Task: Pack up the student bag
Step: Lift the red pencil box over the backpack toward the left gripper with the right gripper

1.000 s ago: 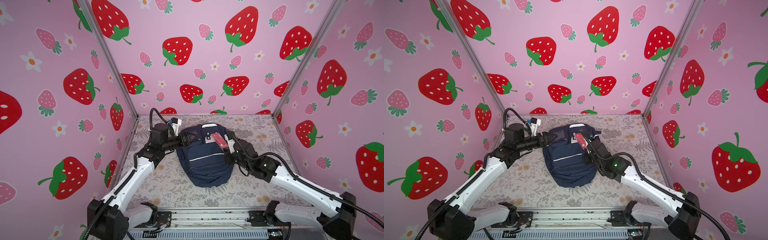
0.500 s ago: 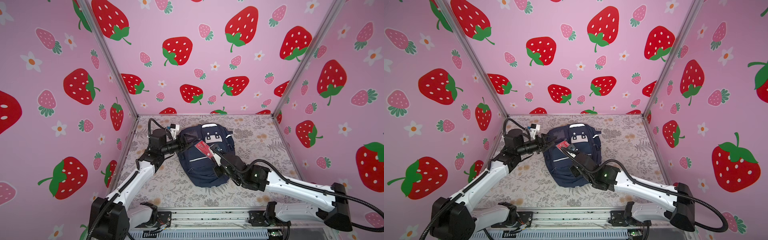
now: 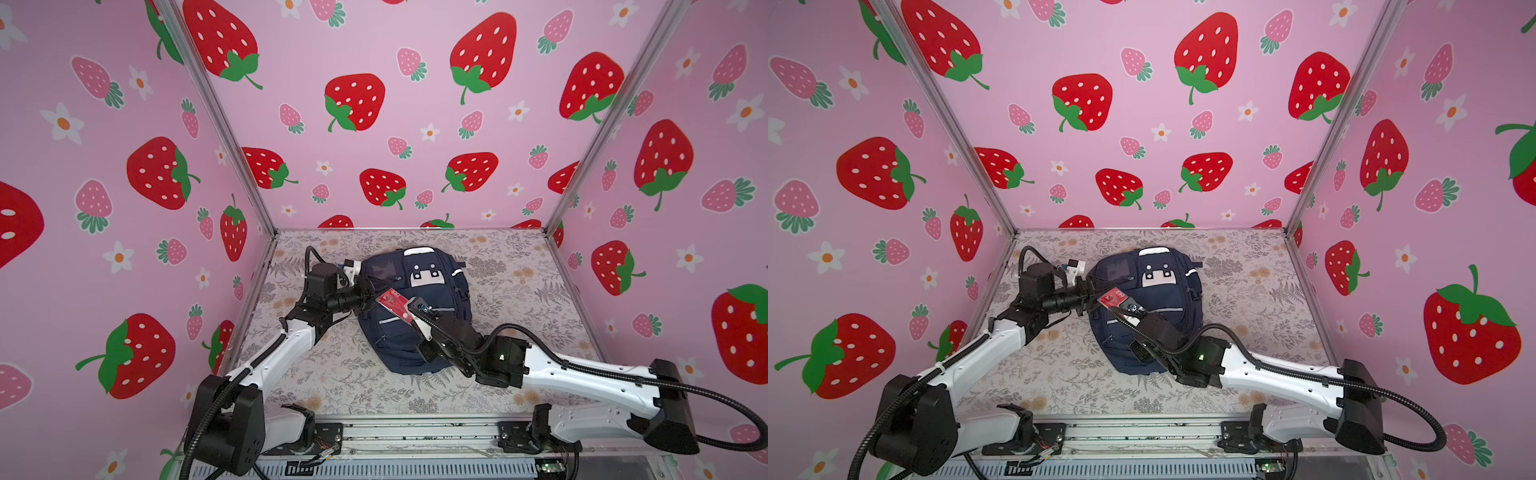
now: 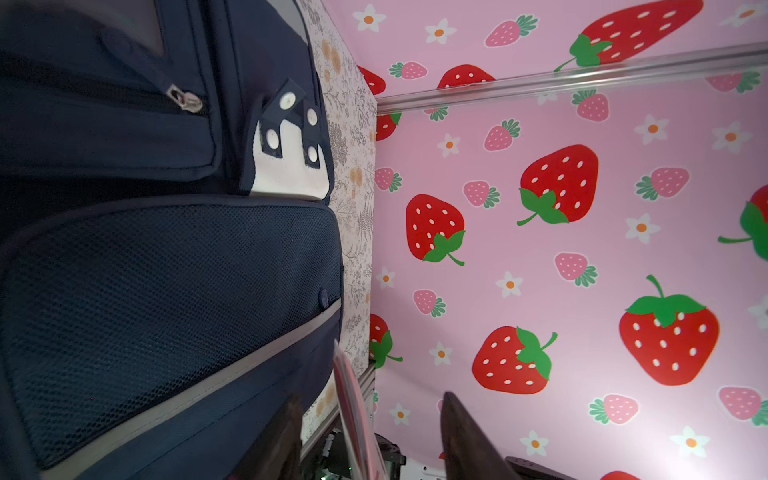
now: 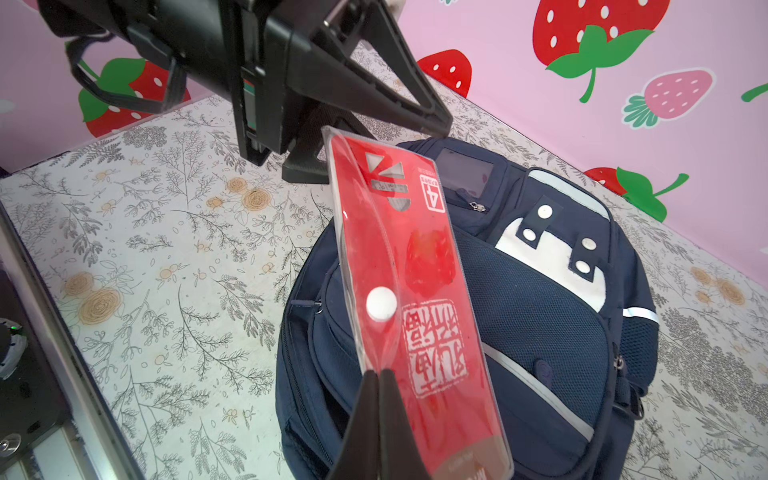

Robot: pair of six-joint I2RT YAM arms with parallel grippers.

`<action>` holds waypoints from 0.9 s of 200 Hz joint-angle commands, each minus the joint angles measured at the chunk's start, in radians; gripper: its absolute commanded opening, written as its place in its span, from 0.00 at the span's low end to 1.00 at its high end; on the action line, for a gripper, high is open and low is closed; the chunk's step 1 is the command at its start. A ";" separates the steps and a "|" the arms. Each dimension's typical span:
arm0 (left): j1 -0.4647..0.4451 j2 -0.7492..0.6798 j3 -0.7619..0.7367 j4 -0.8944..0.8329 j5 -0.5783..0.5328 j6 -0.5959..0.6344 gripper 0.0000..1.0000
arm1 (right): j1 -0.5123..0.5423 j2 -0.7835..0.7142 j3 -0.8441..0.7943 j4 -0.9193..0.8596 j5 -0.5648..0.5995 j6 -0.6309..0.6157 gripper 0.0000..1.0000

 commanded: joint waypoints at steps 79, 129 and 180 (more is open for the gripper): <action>0.005 0.033 -0.022 0.242 0.028 -0.140 0.08 | 0.016 0.030 0.007 0.044 0.032 -0.008 0.00; 0.008 -0.010 -0.031 0.256 -0.023 -0.130 0.00 | 0.017 0.037 0.027 0.031 0.115 0.027 0.35; 0.020 -0.074 -0.080 0.337 -0.165 -0.147 0.00 | 0.009 -0.054 0.031 -0.020 0.274 0.246 0.72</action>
